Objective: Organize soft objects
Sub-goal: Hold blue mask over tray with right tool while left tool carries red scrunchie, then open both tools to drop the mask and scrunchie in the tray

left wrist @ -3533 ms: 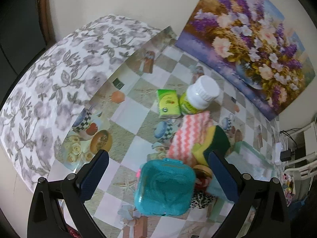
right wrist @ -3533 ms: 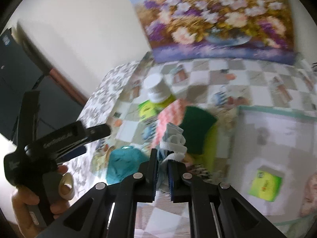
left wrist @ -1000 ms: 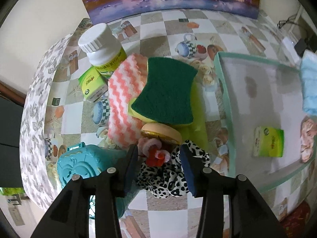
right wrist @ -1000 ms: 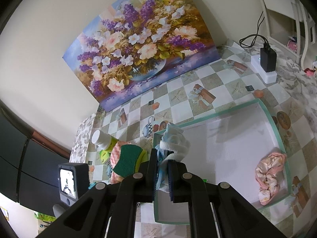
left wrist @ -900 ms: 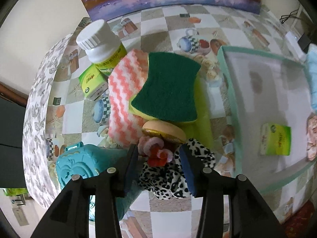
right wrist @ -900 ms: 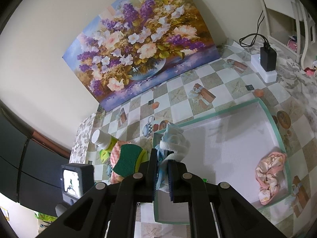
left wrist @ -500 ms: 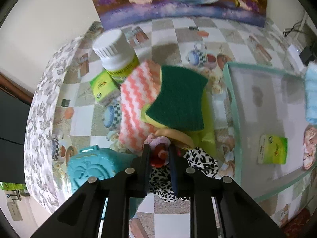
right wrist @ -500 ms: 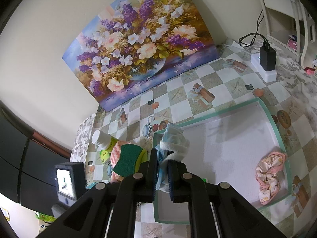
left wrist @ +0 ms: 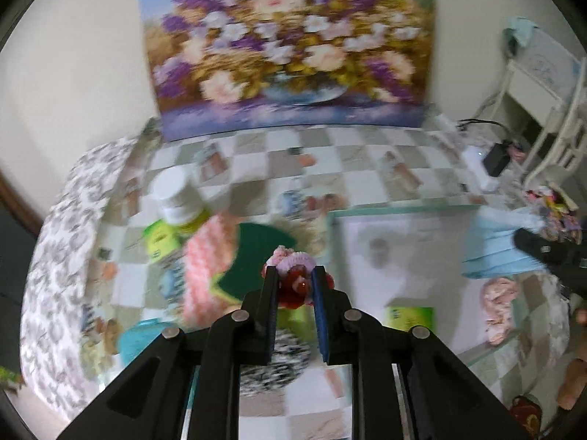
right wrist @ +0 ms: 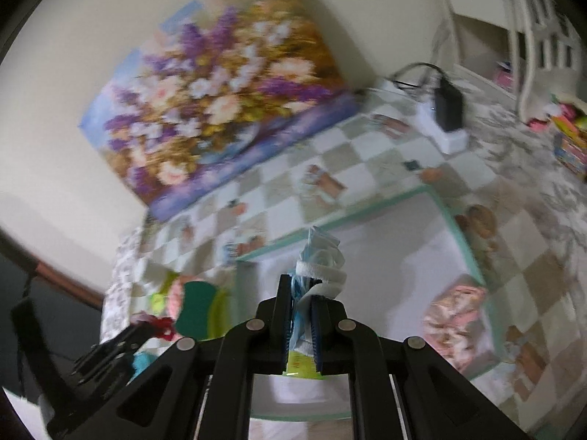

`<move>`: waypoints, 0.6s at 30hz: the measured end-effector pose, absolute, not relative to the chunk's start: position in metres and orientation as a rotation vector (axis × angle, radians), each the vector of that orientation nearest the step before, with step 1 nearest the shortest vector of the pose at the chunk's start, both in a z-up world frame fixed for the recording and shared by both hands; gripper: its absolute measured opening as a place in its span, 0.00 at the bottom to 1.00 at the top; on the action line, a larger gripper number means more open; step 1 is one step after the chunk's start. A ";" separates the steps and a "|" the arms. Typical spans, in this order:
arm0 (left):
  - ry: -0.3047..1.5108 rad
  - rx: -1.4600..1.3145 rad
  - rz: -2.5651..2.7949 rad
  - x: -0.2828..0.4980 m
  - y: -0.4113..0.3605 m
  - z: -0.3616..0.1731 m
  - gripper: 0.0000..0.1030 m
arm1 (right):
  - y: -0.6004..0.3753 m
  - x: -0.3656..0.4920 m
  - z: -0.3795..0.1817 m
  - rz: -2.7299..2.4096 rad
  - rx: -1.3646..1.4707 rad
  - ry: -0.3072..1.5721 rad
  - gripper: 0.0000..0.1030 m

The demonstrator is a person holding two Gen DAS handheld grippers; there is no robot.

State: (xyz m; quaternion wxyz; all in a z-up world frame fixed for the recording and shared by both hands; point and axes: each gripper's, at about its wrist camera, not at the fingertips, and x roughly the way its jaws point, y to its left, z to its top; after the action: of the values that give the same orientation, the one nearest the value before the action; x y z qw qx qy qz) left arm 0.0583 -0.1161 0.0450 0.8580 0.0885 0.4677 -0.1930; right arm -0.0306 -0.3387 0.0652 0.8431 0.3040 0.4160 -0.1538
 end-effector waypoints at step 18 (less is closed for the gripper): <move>1.028 0.196 -0.542 0.056 -0.219 0.000 0.72 | -0.396 -0.040 0.017 -0.362 0.795 0.919 0.13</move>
State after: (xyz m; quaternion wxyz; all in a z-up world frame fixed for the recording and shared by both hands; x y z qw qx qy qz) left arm 0.0564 -0.2195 0.0000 0.8314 0.0926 0.4846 -0.2558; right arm -0.0404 -0.3957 0.0168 0.8057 0.3714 0.4295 -0.1689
